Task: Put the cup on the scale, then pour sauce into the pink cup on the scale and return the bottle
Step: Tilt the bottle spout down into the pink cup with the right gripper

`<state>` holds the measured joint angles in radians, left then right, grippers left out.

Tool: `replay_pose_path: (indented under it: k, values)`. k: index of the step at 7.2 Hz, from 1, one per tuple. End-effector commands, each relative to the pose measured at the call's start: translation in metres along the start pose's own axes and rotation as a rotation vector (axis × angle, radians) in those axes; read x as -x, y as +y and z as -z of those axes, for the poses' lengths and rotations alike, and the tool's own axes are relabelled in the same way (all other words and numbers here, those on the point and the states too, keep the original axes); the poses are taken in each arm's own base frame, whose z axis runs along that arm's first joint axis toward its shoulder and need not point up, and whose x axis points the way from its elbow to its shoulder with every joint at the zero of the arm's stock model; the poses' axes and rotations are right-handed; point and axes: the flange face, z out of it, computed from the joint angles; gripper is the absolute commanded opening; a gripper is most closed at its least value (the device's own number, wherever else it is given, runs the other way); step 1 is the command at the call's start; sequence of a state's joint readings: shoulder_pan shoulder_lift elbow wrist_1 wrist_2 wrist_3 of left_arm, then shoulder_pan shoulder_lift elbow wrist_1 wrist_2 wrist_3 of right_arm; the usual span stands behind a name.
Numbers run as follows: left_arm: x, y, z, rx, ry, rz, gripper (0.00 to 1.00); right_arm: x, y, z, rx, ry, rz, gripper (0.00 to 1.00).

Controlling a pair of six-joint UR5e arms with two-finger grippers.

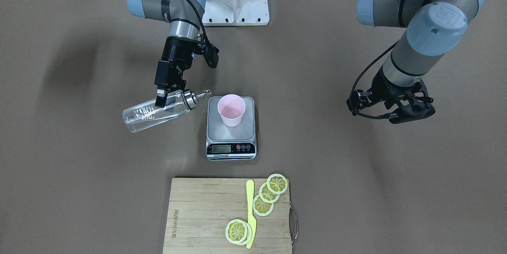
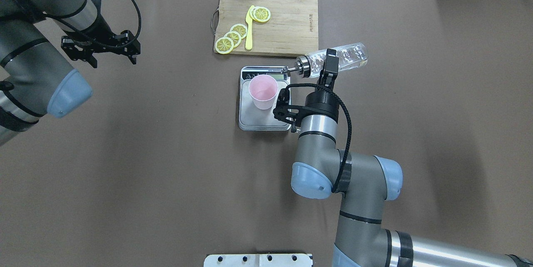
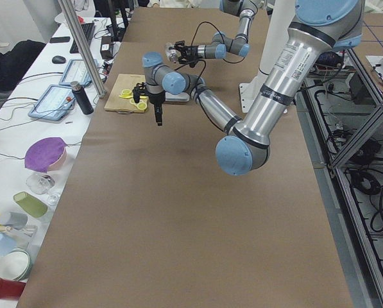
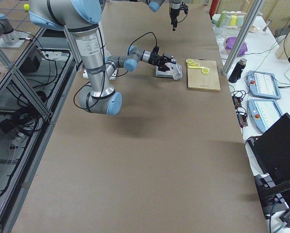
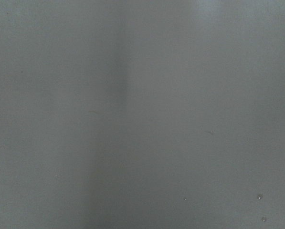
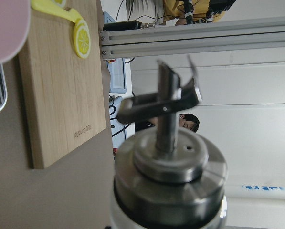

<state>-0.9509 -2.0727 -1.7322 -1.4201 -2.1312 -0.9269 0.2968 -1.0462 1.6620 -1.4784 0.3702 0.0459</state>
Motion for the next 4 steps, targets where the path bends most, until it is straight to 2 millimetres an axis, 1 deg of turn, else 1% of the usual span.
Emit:
replay_pose_path:
  k: [1, 2, 3, 4]
  values:
    - [0.004, -0.0026, -0.0068, 0.007, -0.01, 0.006, 0.98, 0.016, -0.009, -0.0076, 0.01, 0.091, 0.054, 0.0]
    - [0.0051, -0.0065, -0.011, 0.001, -0.004, 0.002, 0.98, 0.0166, -0.0099, -0.0083, 0.01, 0.108, 0.059, 0.0]
    - [0.0082, -0.0114, -0.0148, -0.001, -0.002, 0.005, 0.98, 0.0184, -0.0106, -0.0035, 0.002, 0.139, 0.067, 0.0]
    - [0.0093, -0.0125, -0.0154, -0.001, -0.003, 0.007, 0.98, 0.0188, -0.0109, 0.0, 0.0, 0.161, 0.111, 0.0]
